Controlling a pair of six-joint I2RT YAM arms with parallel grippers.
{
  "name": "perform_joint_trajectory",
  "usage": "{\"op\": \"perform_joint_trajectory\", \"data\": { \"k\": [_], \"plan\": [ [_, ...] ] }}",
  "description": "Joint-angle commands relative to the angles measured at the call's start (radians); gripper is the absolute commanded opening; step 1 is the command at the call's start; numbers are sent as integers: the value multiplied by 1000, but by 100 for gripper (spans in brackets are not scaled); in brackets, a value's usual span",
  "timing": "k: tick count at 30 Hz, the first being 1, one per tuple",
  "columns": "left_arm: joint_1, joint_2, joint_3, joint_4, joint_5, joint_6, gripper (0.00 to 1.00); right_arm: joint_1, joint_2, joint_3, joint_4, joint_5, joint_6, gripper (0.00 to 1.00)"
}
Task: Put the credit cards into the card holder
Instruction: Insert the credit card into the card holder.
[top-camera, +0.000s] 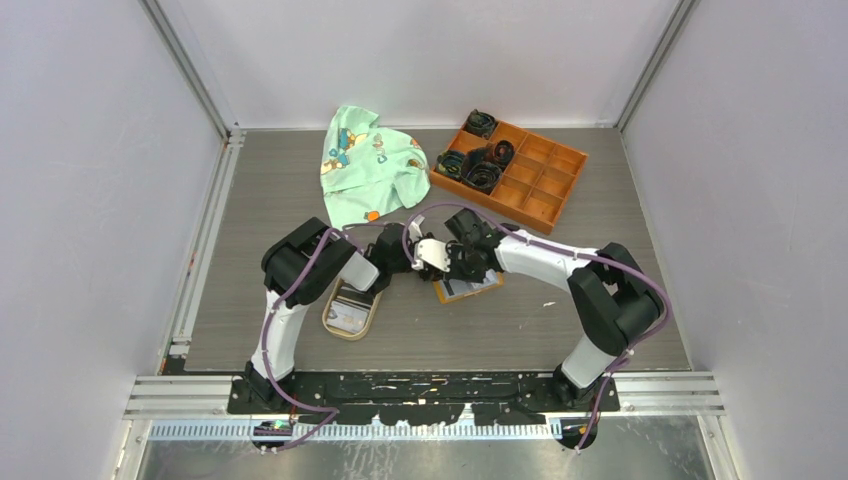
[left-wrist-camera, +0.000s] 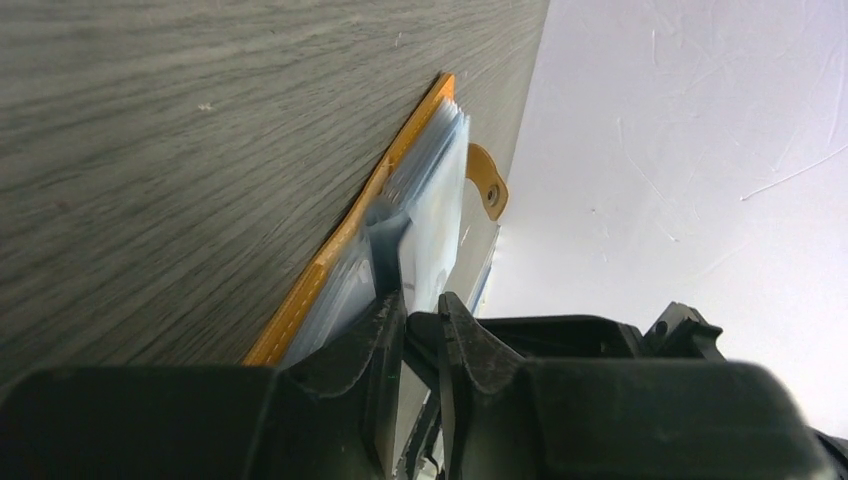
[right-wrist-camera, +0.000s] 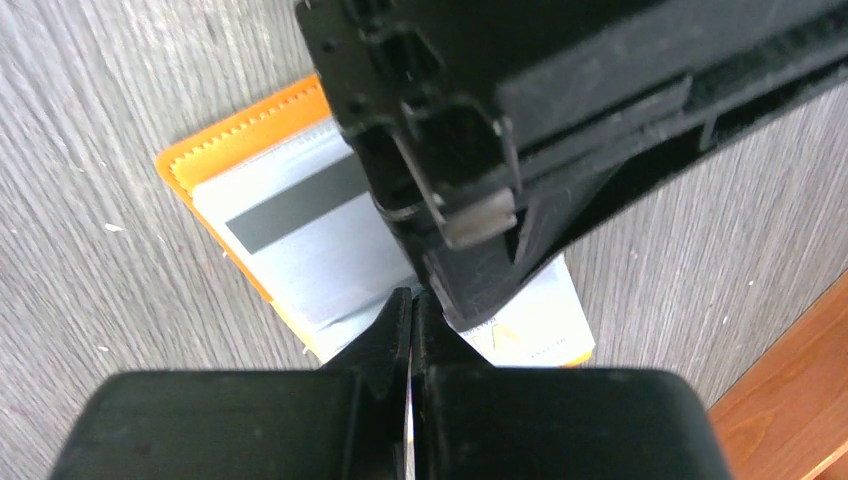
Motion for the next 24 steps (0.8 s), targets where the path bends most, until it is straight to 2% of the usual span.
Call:
{"op": "perform_joint_trajectory", "data": {
  "k": [1, 7, 11, 17, 24],
  "plan": [
    [6, 32, -10, -79, -16, 44, 22, -30, -17, 3, 8, 35, -13, 1],
    [11, 6, -10, -94, -15, 60, 23, -68, -37, 12, 0, 11, 3, 1],
    [11, -51, -8, -125, -17, 95, 24, -127, -91, 32, -37, -126, 53, 3],
    [9, -212, -9, -256, -44, 235, 25, -277, -179, 77, -140, -448, 136, 16],
    [-1, -447, -41, -410, -124, 458, 25, -373, -192, 157, -204, -606, 341, 34]
  ]
}}
